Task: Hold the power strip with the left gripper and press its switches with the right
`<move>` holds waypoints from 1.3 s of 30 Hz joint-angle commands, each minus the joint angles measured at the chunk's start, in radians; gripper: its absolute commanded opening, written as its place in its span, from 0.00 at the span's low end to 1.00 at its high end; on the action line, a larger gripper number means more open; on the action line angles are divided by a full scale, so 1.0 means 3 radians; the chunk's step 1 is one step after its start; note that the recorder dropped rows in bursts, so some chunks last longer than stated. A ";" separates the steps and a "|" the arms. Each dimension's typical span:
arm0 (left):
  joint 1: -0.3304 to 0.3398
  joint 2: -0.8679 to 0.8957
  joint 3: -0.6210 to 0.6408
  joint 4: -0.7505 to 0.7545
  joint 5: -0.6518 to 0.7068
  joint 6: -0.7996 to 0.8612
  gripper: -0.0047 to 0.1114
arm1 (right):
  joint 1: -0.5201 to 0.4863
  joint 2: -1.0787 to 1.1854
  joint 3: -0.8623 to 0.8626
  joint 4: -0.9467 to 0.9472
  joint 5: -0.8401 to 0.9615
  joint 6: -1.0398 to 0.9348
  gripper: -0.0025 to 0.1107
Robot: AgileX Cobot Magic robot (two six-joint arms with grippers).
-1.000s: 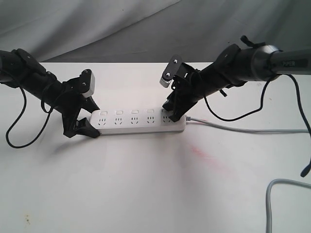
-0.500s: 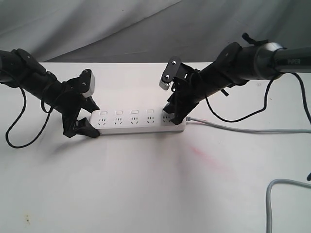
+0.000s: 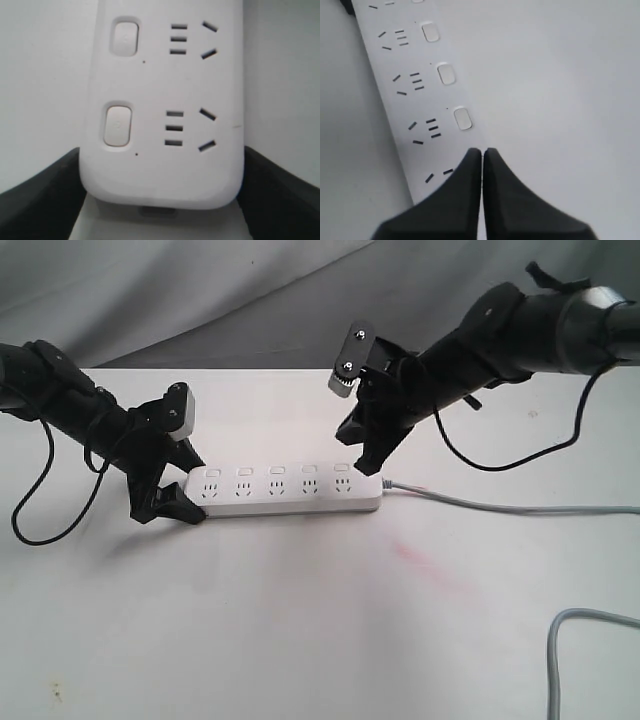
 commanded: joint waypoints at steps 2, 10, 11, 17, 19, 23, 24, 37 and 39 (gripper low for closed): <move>0.0002 -0.0008 -0.0021 -0.0010 -0.0031 -0.0020 0.50 | -0.0009 -0.0609 0.0526 0.0006 -0.0150 0.0078 0.02; 0.0002 -0.0008 -0.0021 -0.0010 -0.0031 -0.0020 0.50 | -0.0131 -0.2128 0.1873 0.0407 -0.0673 0.0078 0.02; 0.0002 -0.0008 -0.0021 -0.0010 -0.0031 -0.0020 0.50 | -0.0151 -0.2316 0.2013 0.0459 -0.0753 0.0078 0.02; 0.0002 -0.0008 -0.0021 -0.0010 -0.0031 -0.0020 0.50 | -0.0162 -0.3663 0.2953 0.0894 -0.1497 0.0078 0.02; 0.0002 -0.0008 -0.0021 -0.0010 -0.0031 -0.0020 0.50 | -0.0162 -0.4045 0.3207 0.1043 -0.1735 0.0078 0.02; 0.0002 -0.0008 -0.0021 -0.0010 -0.0031 -0.0020 0.50 | -0.0162 -0.4525 0.3539 0.1111 -0.2049 0.0078 0.02; 0.0002 -0.0008 -0.0021 -0.0010 -0.0031 -0.0020 0.50 | -0.0162 -0.4599 0.3583 0.1111 -0.2049 0.0078 0.02; 0.0002 -0.0008 -0.0021 -0.0010 -0.0031 -0.0020 0.50 | -0.0162 -0.4740 0.3644 0.1163 -0.2055 0.0078 0.02; 0.0002 -0.0008 -0.0021 -0.0010 -0.0031 -0.0020 0.50 | -0.0162 -0.4740 0.3644 0.1163 -0.2062 0.0078 0.02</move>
